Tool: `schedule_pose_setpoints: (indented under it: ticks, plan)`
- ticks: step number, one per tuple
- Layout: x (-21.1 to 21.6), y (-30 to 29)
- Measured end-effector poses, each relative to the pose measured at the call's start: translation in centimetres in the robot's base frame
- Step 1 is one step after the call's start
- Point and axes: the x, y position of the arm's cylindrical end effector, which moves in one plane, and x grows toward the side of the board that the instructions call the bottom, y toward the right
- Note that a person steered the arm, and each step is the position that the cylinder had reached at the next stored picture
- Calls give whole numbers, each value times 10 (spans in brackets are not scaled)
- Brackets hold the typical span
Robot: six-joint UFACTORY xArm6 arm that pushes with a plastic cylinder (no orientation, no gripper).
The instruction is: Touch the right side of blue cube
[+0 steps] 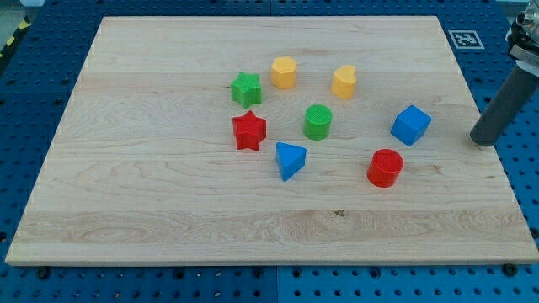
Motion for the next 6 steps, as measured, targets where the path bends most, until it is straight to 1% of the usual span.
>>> schedule_pose_setpoints:
  ticks: [2, 5, 6]
  plan:
    - [-3, -48]
    - [-9, -85]
    - [-6, -62]
